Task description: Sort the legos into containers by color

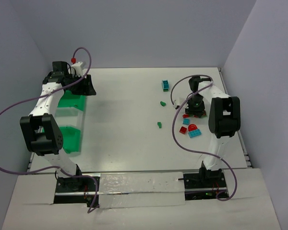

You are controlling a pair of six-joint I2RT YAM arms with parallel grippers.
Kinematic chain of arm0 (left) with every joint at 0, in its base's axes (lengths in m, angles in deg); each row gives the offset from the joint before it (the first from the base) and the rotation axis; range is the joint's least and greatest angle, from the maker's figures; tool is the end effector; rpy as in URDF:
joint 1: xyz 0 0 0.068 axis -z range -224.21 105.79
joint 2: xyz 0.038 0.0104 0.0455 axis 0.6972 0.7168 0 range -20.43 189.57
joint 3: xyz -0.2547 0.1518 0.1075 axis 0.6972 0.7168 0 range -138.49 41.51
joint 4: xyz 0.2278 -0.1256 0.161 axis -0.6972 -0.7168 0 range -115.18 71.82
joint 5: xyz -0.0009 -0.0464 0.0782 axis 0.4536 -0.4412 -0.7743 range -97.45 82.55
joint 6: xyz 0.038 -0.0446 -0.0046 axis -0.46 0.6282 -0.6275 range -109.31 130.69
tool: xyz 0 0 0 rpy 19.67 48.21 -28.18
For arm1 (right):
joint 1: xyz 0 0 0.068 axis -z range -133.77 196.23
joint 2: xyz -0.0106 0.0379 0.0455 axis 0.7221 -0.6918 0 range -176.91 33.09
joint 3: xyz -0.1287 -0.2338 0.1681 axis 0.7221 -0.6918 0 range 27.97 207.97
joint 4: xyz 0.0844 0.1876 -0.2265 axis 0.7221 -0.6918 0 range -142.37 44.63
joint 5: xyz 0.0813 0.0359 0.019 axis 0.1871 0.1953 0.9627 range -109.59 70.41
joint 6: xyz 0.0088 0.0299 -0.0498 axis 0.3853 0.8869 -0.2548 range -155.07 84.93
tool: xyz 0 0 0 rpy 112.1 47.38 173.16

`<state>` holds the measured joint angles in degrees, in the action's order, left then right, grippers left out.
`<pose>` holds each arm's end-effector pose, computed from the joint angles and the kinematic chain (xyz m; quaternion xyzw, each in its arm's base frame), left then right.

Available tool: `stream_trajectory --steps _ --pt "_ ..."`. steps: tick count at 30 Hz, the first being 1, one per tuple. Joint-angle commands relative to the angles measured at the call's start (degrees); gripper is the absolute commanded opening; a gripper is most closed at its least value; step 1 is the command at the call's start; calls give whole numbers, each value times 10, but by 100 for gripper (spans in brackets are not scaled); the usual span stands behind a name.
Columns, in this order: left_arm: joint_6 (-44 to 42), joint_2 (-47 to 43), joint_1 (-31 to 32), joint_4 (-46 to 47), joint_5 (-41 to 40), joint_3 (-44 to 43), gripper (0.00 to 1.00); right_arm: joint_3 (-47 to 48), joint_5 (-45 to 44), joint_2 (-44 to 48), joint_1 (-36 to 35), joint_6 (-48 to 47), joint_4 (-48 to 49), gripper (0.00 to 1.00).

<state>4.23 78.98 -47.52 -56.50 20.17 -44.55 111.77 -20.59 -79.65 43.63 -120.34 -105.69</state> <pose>0.4381 0.0057 0.3204 0.1035 0.9148 -0.1975 0.3369 0.4248 0.0186 0.1921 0.6938 -0.7201 0.0108 0.0010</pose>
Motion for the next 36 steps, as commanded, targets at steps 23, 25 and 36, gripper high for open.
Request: stream_trajectory --steps 23,25,36 --pt "327 -192 119 471 348 245 88 3 690 206 -137 1039 622 0" --pt "361 -190 131 503 354 255 87 -14 702 188 -165 1172 727 0" --pt "428 -186 161 572 379 259 85 -28 693 132 -224 1361 949 0"
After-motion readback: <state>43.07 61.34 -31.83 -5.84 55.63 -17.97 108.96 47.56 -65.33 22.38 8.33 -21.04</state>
